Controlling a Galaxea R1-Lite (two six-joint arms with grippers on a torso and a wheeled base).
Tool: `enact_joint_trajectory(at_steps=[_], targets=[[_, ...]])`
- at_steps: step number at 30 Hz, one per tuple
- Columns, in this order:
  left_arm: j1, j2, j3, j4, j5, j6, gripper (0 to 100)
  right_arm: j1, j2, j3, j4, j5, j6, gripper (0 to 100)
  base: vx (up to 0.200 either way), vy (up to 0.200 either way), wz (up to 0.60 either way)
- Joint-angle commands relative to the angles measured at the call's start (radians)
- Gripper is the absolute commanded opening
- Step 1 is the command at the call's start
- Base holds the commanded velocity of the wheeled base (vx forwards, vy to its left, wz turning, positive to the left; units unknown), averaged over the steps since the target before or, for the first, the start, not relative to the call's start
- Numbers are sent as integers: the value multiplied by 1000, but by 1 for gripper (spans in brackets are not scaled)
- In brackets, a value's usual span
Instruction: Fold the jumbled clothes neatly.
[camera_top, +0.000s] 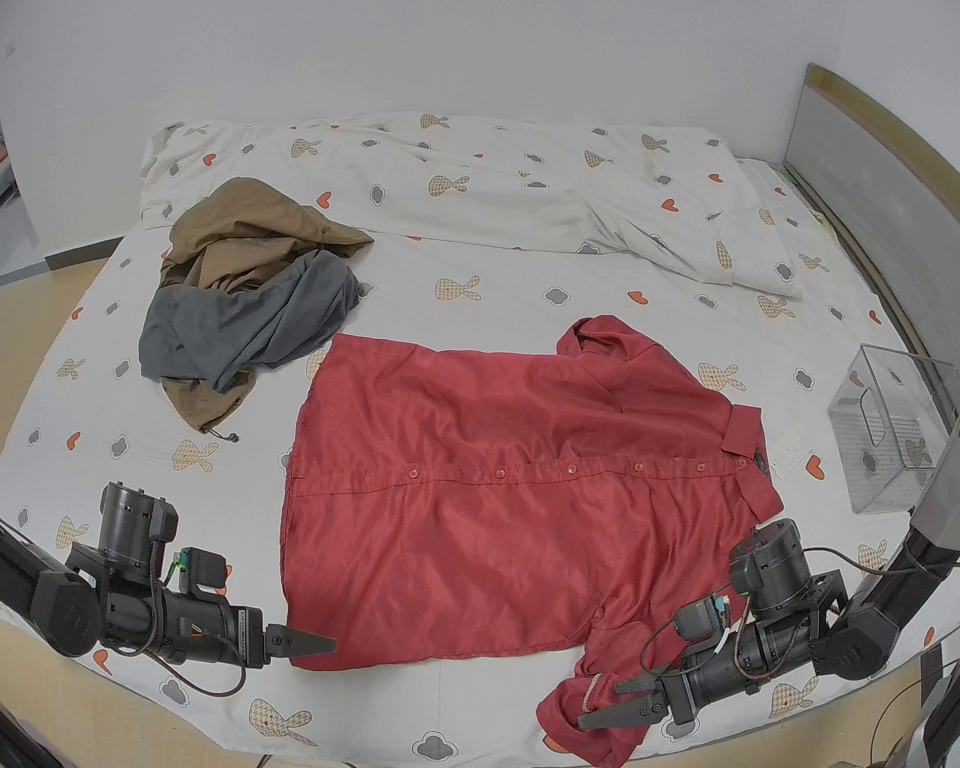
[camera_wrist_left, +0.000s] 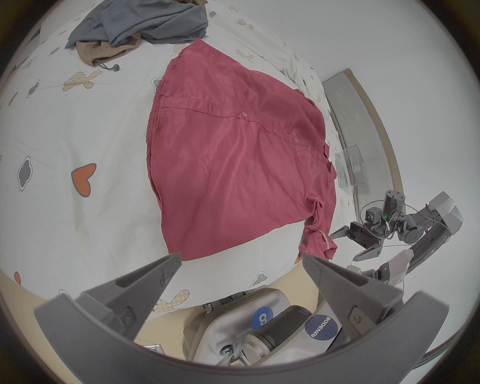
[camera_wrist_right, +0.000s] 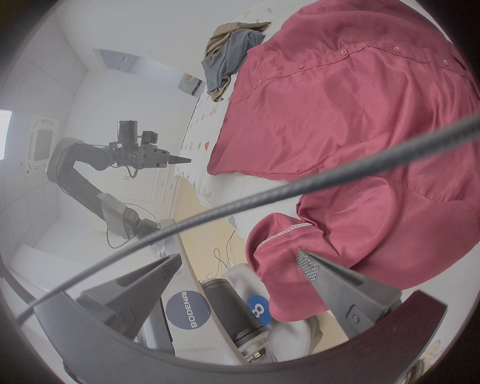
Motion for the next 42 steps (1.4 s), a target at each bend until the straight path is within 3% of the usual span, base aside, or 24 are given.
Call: enact_joint_trajectory(at_steps=[1, 4, 7, 9, 17, 20, 21, 22, 24, 30, 42], targets=[[0, 4, 1, 0, 0, -1, 100, -9, 3, -3, -2, 2, 16, 100, 0, 0, 0], [-2, 6, 1, -1, 0, -1, 100, -89, -109, 29, -1, 6, 24, 100, 0, 0, 0], [-2, 9, 1, 0, 0, -1, 100, -169, -248, 51, 4, 98, 53, 100, 0, 0, 0], [-2, 7, 1, -1, 0, 1, 100, -261, -329, 57, 5, 195, 112, 100, 0, 0, 0], [-3, -3, 1, -1, 0, -1, 100, -354, -263, 154, 7, 204, 103, 100, 0, 0, 0], [-3, -3, 1, 0, 0, -1, 100, -357, -155, 177, 5, 155, 39, 100, 0, 0, 0], [-3, -2, 3, 0, 0, -1, 100, -354, -74, 191, -2, 31, -24, 100, 0, 0, 0], [-2, -2, 3, 0, 0, -1, 100, -348, -33, 201, -6, -46, -53, 100, 0, 0, 0], [-2, 0, 3, 0, 0, -1, 100, -340, 27, 220, -10, -133, -79, 100, 0, 0, 0], [-2, 4, 3, 0, 0, -1, 100, -351, 55, 253, -94, -140, -88, 100, 0, 0, 0], [-3, 7, 4, 0, 0, 1, 100, -354, 81, 223, -105, -140, -81, 100, 0, 0, 0]])
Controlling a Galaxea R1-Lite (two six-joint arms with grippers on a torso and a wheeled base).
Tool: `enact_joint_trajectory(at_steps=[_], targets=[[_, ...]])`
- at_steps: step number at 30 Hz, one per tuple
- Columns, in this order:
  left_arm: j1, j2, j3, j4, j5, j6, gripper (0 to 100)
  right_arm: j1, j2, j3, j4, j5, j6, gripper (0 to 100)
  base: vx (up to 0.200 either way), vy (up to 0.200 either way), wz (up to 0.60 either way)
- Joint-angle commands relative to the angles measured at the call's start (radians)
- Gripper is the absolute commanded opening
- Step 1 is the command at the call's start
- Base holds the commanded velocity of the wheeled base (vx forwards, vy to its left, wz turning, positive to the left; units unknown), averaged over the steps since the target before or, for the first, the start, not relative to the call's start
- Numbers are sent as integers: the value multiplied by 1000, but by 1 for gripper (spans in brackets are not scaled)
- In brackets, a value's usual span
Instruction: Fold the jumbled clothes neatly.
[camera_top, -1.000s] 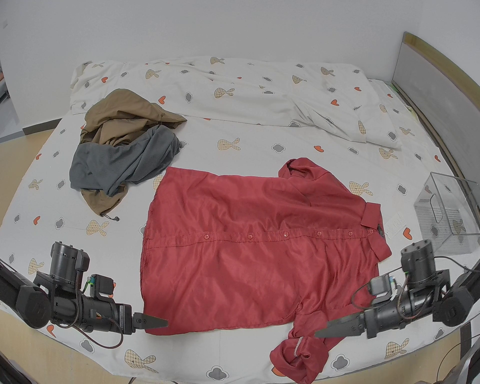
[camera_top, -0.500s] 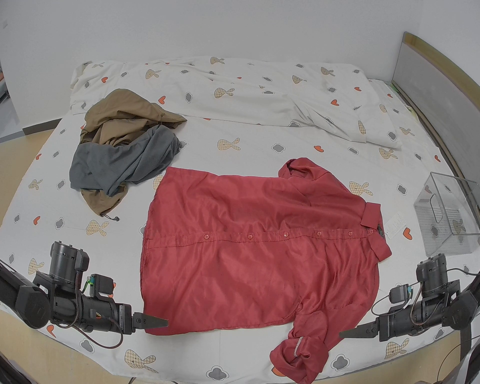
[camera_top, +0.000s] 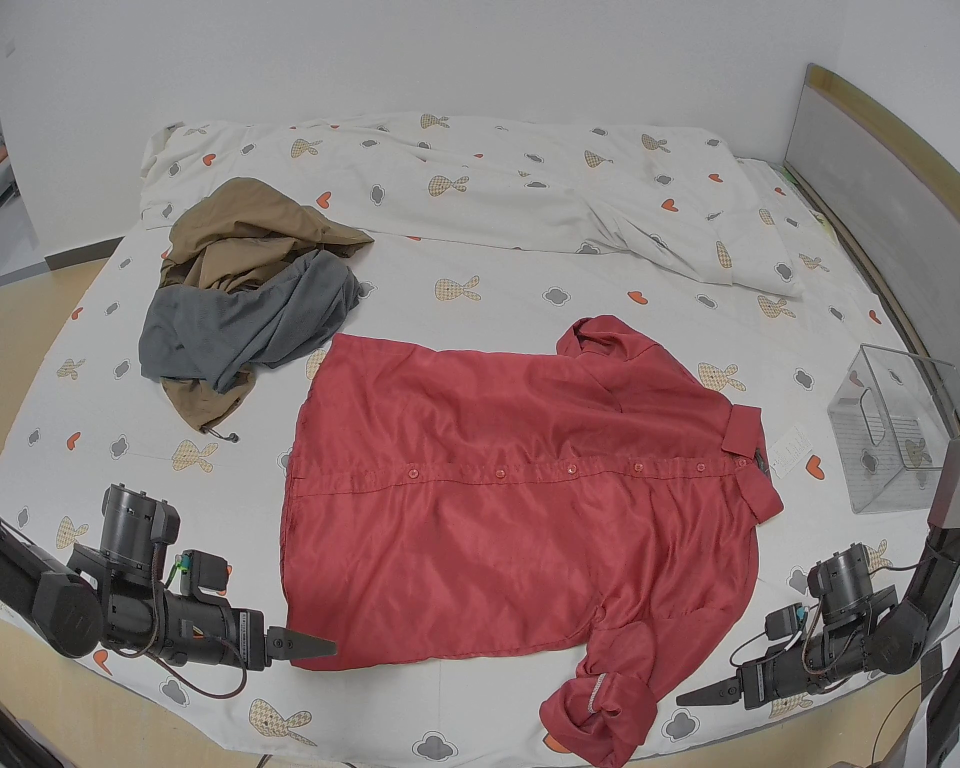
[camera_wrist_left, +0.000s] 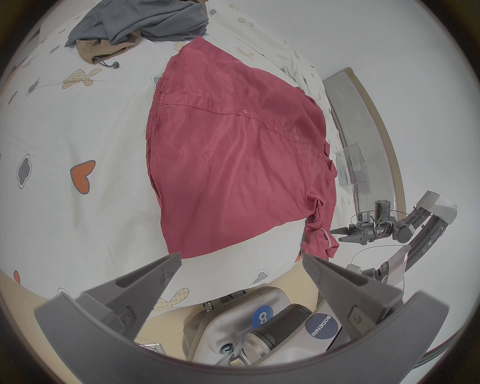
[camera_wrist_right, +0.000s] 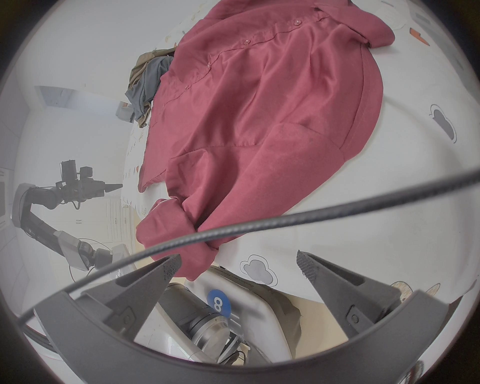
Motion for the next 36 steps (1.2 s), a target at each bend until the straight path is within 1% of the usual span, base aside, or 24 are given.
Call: enact_joint_trajectory(at_steps=[1, 7, 10, 11, 12, 14, 15, 17, 25, 30, 33, 34, 36], targets=[[-1, 2, 1, 0, 0, 0, 100, 0, 41, -34, 0, -1, 2, 100, 0, 0, 0], [-1, 2, 1, 0, 0, 0, 100, 2, 78, -83, -3, -3, 4, 100, 0, 0, 0], [-1, 5, 1, 0, -2, 0, 100, 5, 115, -91, -71, -4, 24, 100, 0, 0, 0], [-1, 4, -1, 0, 0, 0, 100, 5, 116, -91, -74, -4, 24, 100, 0, 0, 0], [-1, 7, -1, 0, 0, -1, 100, 9, 145, -83, -124, -7, 36, 100, 0, 0, 0], [-1, 7, -1, 0, 0, 0, 100, 11, 159, -80, -160, -9, 44, 100, 0, 0, 0], [-1, 7, -1, 0, 0, 0, 100, 14, 165, -74, -184, -10, 50, 0, 0, 0, 0], [-1, 7, 1, 0, 0, 0, 100, 17, 168, -65, -203, -9, 53, 0, 0, 0, 0], [-1, 7, -1, 0, 0, -1, 100, 19, 150, -17, -204, -4, 53, 0, 0, 0, 0], [-1, 5, -1, 0, -2, 0, 100, -4, 24, 48, -203, -3, 53, 0, 0, 0, 0], [-4, 5, -1, 0, -2, 0, 100, -43, -94, 73, -183, -3, 56, 0, 0, 0, 0], [-4, 5, -1, 0, -2, 0, 100, -44, -102, 75, -181, -3, 57, 0, 0, 0, 0], [-6, 5, -2, 0, -2, 0, 100, -64, -157, 81, -140, -3, 62, 0, 0, 0, 0]])
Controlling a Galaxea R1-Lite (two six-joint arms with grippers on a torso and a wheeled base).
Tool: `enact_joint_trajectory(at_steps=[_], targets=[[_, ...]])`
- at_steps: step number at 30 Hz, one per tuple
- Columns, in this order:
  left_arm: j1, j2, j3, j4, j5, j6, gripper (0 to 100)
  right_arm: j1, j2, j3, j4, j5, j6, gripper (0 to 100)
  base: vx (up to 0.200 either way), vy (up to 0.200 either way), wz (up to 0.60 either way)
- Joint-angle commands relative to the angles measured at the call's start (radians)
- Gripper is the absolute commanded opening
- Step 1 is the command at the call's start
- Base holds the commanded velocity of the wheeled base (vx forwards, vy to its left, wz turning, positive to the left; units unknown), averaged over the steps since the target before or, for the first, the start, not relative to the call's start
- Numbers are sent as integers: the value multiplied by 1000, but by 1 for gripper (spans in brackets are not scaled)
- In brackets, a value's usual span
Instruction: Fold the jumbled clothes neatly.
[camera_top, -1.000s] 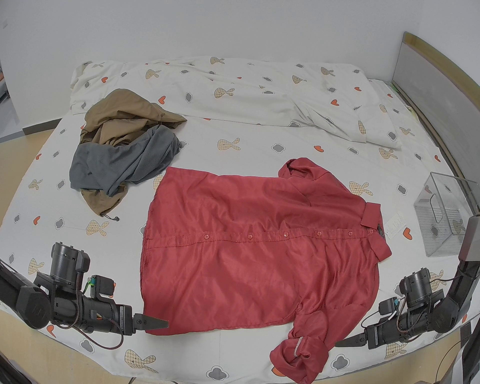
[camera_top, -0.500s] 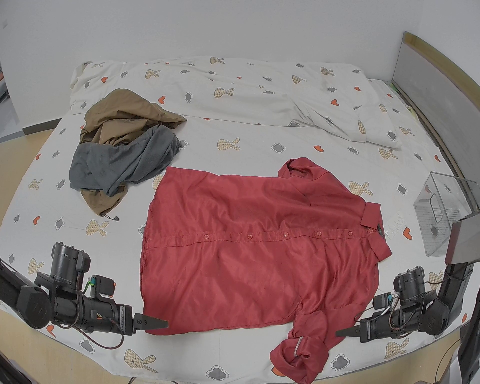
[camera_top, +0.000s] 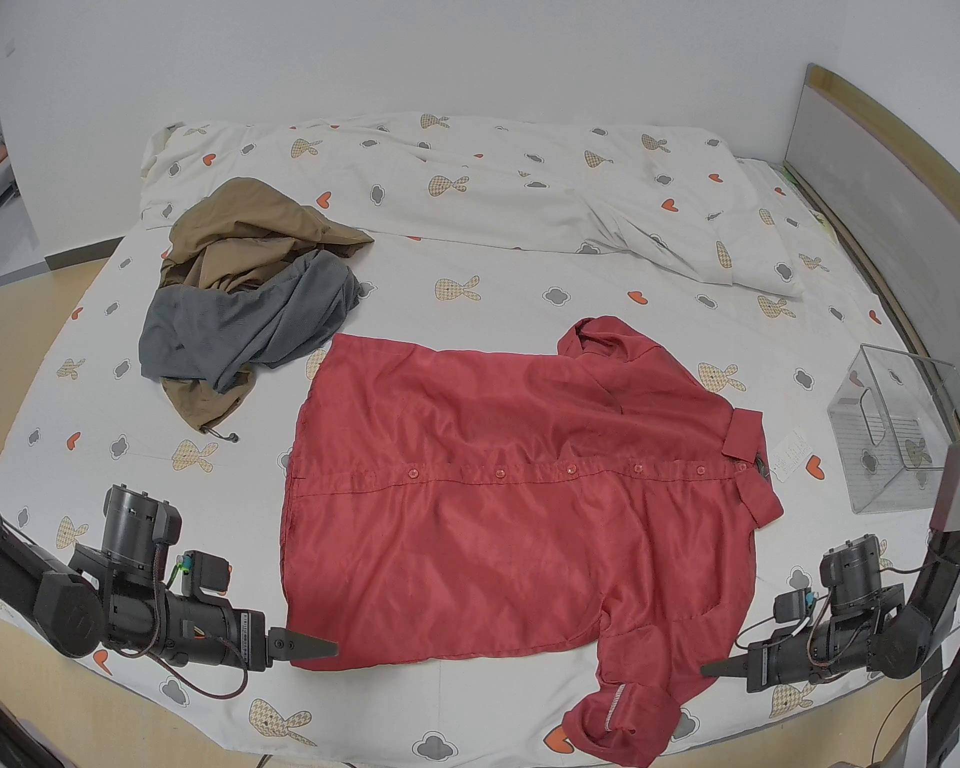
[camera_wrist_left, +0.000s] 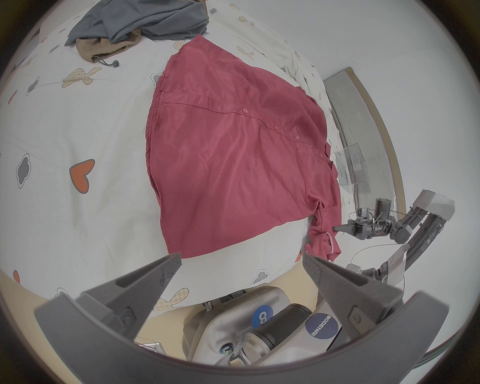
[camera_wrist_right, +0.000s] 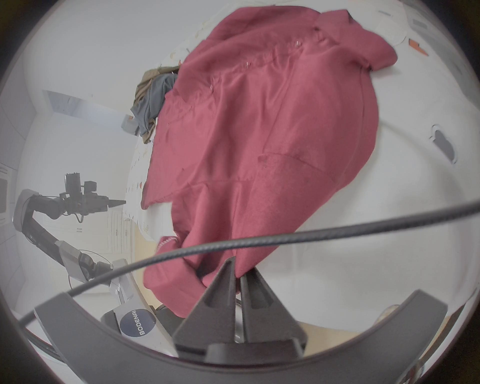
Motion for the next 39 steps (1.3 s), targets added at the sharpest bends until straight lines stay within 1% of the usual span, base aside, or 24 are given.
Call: enact_joint_trajectory(at_steps=[1, 5, 10, 12, 13, 15, 20, 22, 23, 24, 26, 27, 31, 34, 39], targets=[[-5, 0, -1, 0, -1, 0, 100, -56, -184, 34, 66, 0, 7, 0, 0, 0, 0], [-5, 0, -1, 0, -1, 0, 100, -79, -242, 23, 161, -1, 1, 0, 0, 0, 0], [-5, 0, -1, 0, -1, 0, 100, -108, -267, 16, 187, -3, -2, 0, 0, 0, 0], [-5, 0, -1, 0, -1, 0, 100, -108, -267, 16, 187, -3, -2, 0, 0, 0, 0], [-5, 0, -1, 0, -1, 0, 100, -137, -267, 14, 187, -3, -2, 0, 0, 0, 0], [-5, 0, -1, 0, 1, 0, 100, -154, -264, 16, 189, -3, -4, 0, 0, 0, 0], [-7, 10, -1, 0, -1, 0, 100, -125, -235, 17, 193, -4, -2, 0, 0, 0, 0], [-7, 10, -1, 0, -1, 0, 100, -125, -235, 17, 193, -4, -2, 0, 0, 0, 0], [-8, 10, -1, -2, 1, 0, 100, -89, -175, 14, 190, -7, -12, 0, 0, 0, 0], [-8, 10, -1, -2, 1, 0, 100, -89, -175, 14, 190, -7, -12, 0, 0, 0, 0], [-8, 9, -1, 0, 1, 0, 100, -48, -121, 2, 184, -9, -27, 0, 0, 0, 0], [-8, 10, -1, -2, 1, 0, 100, -37, -112, -3, 184, -9, -27, 100, 0, 0, 0], [-8, 9, -1, 0, -1, -2, 100, -31, -109, 13, 184, -9, -30, 100, 0, 0, 0], [-8, 12, -3, -2, 1, 0, 100, -25, -124, 60, 184, -7, -32, 100, 0, 0, 0], [-13, 9, -1, -2, 1, 0, 100, -14, -112, 52, 183, -3, -32, 100, 0, 0, 0]])
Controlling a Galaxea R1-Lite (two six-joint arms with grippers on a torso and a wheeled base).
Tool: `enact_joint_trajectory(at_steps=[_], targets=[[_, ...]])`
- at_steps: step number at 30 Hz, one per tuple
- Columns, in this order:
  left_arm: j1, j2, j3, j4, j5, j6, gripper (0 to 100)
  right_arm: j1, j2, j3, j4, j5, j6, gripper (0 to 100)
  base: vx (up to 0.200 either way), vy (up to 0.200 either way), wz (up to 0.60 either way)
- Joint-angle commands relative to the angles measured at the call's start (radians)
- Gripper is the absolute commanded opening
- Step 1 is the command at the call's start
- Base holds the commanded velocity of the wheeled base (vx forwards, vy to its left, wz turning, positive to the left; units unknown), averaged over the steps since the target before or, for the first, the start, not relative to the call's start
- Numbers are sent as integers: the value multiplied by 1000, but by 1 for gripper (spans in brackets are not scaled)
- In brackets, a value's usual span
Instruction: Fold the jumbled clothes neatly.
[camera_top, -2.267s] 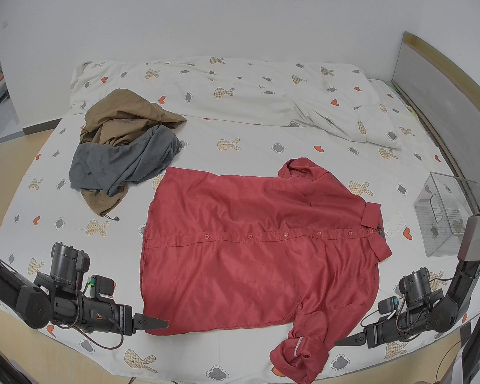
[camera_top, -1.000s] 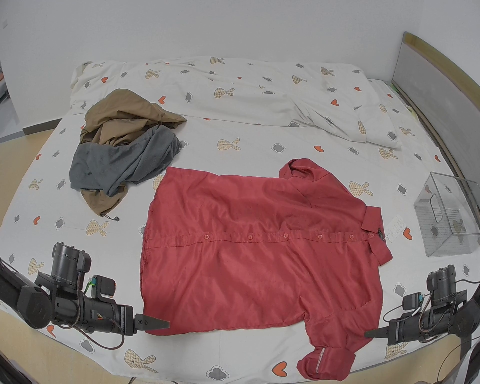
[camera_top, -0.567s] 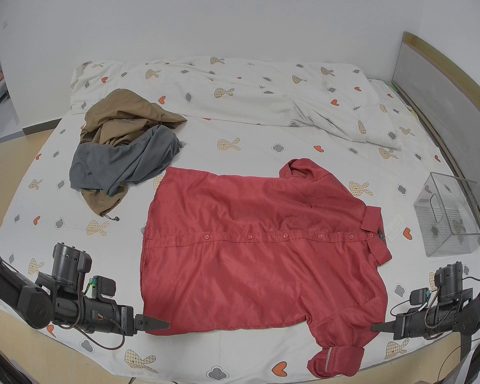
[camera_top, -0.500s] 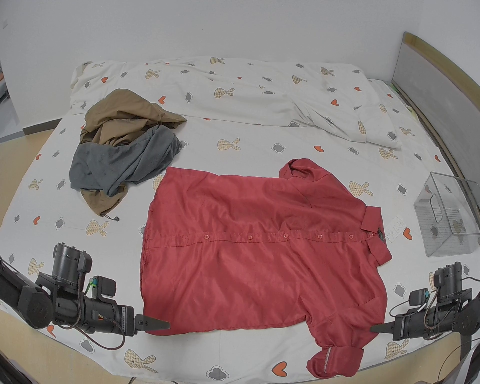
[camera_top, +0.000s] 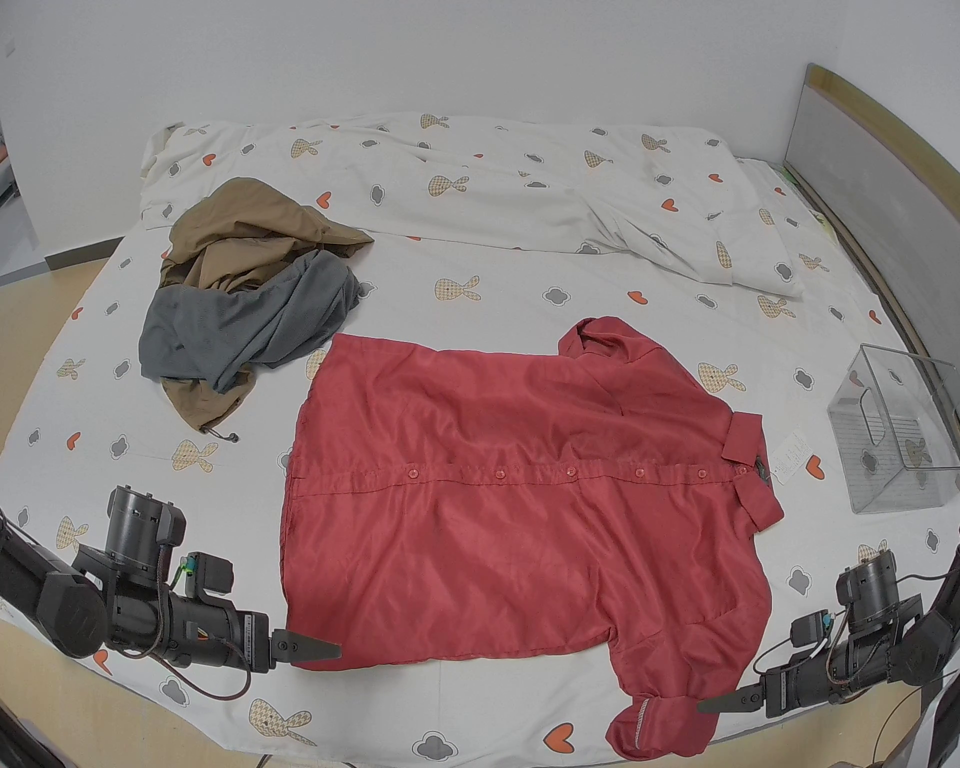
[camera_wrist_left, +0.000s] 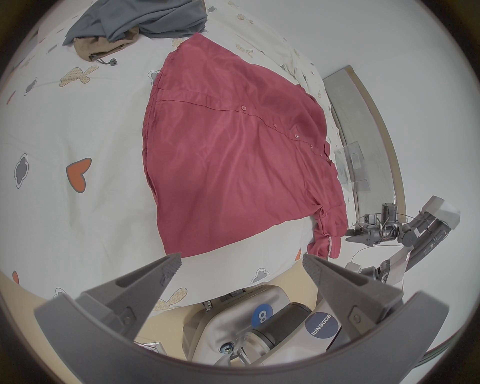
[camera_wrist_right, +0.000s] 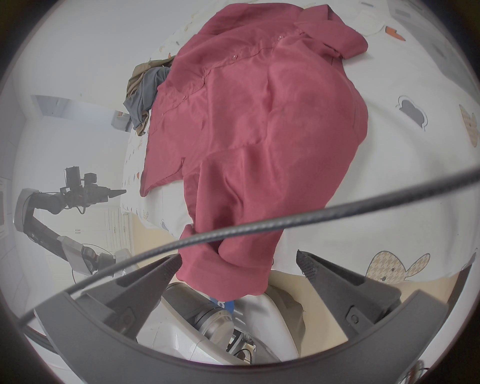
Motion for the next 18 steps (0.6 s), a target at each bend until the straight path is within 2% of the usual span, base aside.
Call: enact_joint_trajectory(at_steps=[1, 4, 11, 18], targets=[[-4, -4, 3, -1, 1, 0, 100, 16, 21, -4, -1, 3, -1, 100, 0, 0, 0], [-4, -9, 3, 1, 1, 0, 100, 36, 47, -13, -3, 4, 1, 100, 0, 0, 0], [-2, -9, 3, -1, 1, 0, 100, 139, 83, -37, -3, -4, 7, 100, 0, 0, 0], [-2, -10, 3, 1, 1, 0, 100, 168, 129, -59, -3, -22, 1, 100, 0, 0, 0]])
